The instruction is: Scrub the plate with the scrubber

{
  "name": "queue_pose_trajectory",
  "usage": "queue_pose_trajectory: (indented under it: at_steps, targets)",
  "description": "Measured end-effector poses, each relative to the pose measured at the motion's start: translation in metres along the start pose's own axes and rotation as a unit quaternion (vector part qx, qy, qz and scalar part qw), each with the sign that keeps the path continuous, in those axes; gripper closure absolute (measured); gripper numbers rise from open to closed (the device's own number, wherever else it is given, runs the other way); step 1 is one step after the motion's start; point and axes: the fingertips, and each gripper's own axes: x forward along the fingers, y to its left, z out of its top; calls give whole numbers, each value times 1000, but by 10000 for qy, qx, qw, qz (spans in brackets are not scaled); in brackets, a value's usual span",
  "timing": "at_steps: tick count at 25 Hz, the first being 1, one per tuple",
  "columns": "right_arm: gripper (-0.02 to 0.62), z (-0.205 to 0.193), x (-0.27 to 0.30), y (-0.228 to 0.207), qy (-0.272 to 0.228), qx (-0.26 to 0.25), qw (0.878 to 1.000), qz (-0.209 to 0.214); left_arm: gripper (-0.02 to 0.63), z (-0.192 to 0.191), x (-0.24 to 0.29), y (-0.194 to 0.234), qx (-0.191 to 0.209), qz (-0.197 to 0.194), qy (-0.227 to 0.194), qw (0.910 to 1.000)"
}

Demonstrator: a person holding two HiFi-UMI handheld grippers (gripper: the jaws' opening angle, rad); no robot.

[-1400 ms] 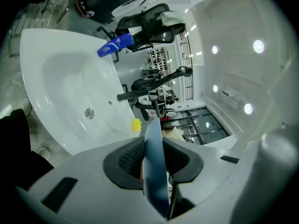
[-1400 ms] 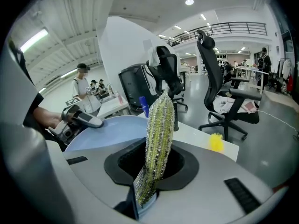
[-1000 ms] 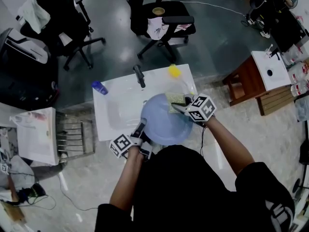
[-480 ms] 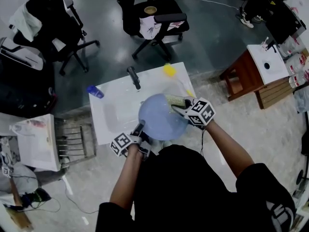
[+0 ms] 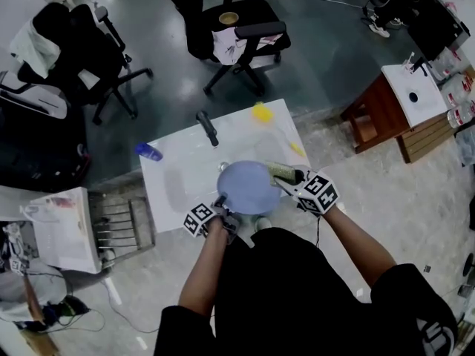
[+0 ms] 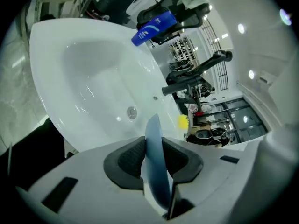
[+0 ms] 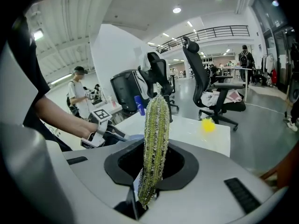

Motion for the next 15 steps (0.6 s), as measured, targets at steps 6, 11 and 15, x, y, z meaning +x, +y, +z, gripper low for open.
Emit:
queue_pose_trajectory:
  at_steps: [6,11,15]
  targets:
    - [538,-21,-4,6,18,132,9999,10,515,15,14,21,-20,359,-161,9992]
    - [537,-29,-6,13,-149,481,9987,95,454,8,21,39,-314,444,107,9985]
    - [537,-32,-7,13,-201,551,9982,89,471,0,17,37,-239,436,133,9987]
